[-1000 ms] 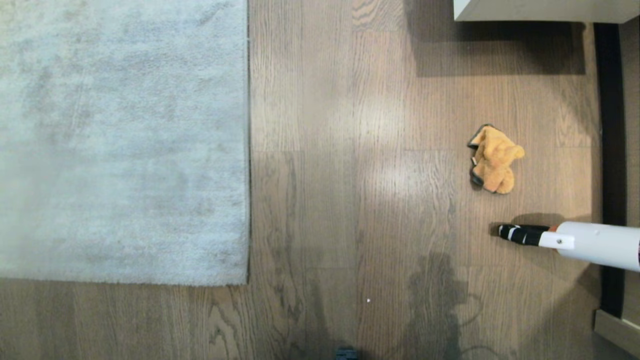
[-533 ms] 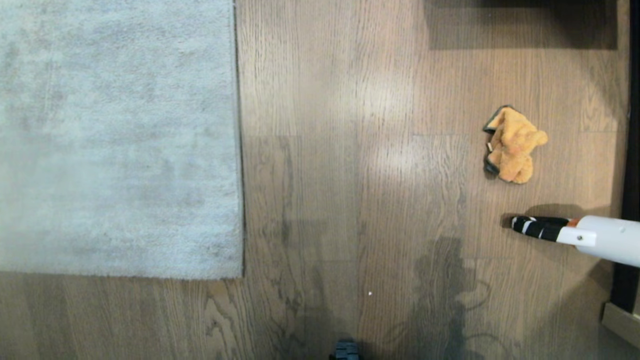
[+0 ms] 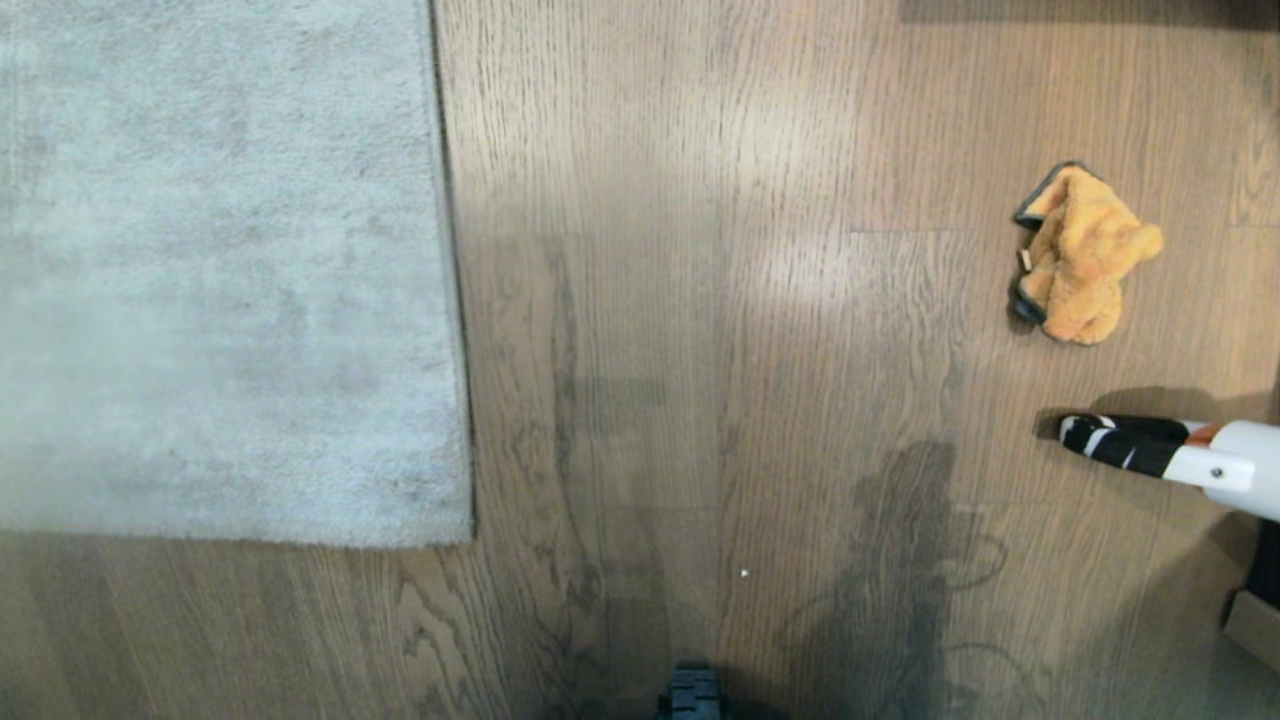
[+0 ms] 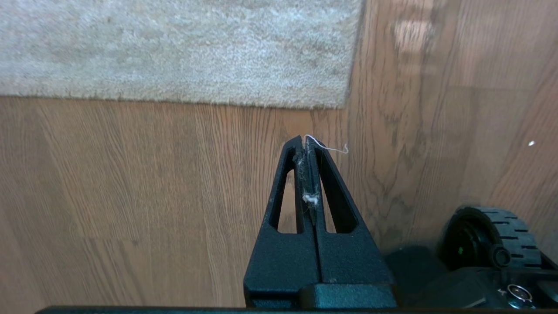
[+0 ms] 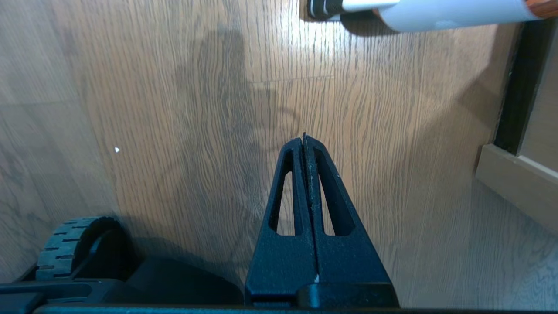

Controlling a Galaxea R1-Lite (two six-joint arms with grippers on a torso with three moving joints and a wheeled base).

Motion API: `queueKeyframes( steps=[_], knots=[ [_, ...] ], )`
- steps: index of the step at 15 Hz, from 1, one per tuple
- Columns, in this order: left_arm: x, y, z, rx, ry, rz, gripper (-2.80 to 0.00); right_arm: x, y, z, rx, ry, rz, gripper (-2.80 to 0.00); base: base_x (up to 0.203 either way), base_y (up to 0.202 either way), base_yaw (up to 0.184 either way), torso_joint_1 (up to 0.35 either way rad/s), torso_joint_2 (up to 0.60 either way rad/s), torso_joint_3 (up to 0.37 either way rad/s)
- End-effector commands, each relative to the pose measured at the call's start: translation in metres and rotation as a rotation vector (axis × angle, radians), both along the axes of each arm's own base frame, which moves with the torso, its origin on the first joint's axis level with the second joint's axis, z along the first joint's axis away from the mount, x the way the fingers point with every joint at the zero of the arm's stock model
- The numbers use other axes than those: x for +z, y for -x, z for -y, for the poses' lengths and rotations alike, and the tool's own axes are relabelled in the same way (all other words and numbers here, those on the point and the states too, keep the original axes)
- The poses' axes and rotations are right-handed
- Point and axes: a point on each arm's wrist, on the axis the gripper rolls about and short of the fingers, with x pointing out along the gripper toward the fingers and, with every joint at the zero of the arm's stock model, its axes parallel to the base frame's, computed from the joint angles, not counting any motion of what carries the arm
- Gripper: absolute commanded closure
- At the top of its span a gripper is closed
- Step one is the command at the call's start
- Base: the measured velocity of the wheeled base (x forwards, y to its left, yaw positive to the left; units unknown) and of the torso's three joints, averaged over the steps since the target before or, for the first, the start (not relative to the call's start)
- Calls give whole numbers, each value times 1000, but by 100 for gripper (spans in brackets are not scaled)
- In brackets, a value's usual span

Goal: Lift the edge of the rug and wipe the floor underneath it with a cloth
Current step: Pick up the rag

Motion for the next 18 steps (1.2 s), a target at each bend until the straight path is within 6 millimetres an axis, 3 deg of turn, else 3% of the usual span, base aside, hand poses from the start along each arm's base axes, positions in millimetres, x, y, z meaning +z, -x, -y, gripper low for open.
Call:
queueKeyframes(
  steps=[1,18],
  knots=[
    [0,0,0,1,1,-1,0,0,0,0,0,-1,0,0,0,0,0,2,0,-200],
    [0,0,0,7,-3,1,0,0,0,0,0,-1,0,0,0,0,0,0,0,-14]
  ],
)
